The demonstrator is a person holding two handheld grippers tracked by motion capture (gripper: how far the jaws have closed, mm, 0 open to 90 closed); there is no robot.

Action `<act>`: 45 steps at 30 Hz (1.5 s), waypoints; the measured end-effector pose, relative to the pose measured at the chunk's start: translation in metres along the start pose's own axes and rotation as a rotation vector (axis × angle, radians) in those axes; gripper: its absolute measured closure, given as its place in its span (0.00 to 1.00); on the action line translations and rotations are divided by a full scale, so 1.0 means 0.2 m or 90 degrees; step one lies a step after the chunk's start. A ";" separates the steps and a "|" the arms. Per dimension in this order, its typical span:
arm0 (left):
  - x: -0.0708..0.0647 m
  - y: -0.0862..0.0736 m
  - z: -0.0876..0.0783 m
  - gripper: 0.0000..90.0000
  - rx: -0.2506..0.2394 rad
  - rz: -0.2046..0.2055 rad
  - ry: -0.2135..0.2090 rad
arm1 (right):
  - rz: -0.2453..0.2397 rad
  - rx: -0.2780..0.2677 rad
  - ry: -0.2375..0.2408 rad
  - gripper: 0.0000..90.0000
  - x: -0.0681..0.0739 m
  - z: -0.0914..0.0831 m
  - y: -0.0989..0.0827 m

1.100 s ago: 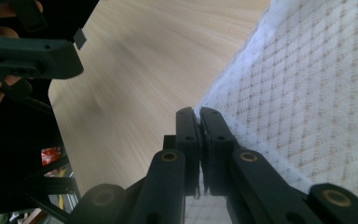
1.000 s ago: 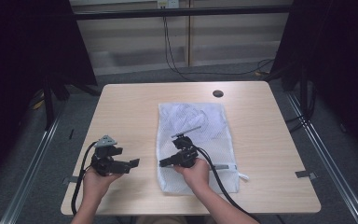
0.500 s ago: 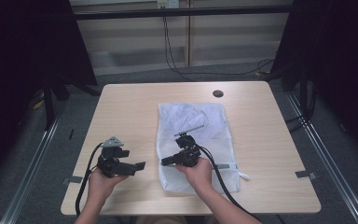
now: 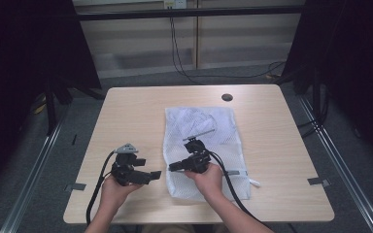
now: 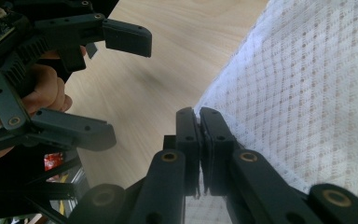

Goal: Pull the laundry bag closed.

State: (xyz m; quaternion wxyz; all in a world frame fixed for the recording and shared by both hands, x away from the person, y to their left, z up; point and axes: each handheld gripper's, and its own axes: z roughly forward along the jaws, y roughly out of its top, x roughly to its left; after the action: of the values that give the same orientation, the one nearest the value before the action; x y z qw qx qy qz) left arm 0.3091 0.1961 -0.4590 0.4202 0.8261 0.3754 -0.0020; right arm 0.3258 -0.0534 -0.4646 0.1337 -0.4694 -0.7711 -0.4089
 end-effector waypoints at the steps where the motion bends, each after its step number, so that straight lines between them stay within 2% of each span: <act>1: -0.01 0.00 0.01 0.11 0.001 0.000 -0.006 | -0.001 -0.001 -0.002 0.97 0.00 0.00 0.00; 20: -0.07 0.03 0.11 0.11 0.025 0.000 -0.036 | -0.009 -0.002 -0.007 0.97 0.00 -0.03 0.00; 23: -0.08 0.03 0.13 0.10 0.032 -0.002 -0.049 | -0.008 -0.004 -0.006 0.97 0.00 -0.04 0.01; 37: -0.10 0.03 0.20 0.11 0.044 -0.008 -0.061 | -0.010 -0.007 -0.007 0.97 0.00 -0.05 0.01; 45: -0.11 0.04 0.23 0.16 0.053 -0.008 -0.072 | -0.011 -0.011 -0.008 0.97 0.01 -0.05 0.02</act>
State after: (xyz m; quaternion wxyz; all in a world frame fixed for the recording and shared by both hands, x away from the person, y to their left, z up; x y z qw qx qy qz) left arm 0.3114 0.1481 -0.4761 0.4062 0.8390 0.3557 -0.0670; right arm 0.3256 -0.0599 -0.4554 0.1213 -0.4663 -0.7724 -0.4138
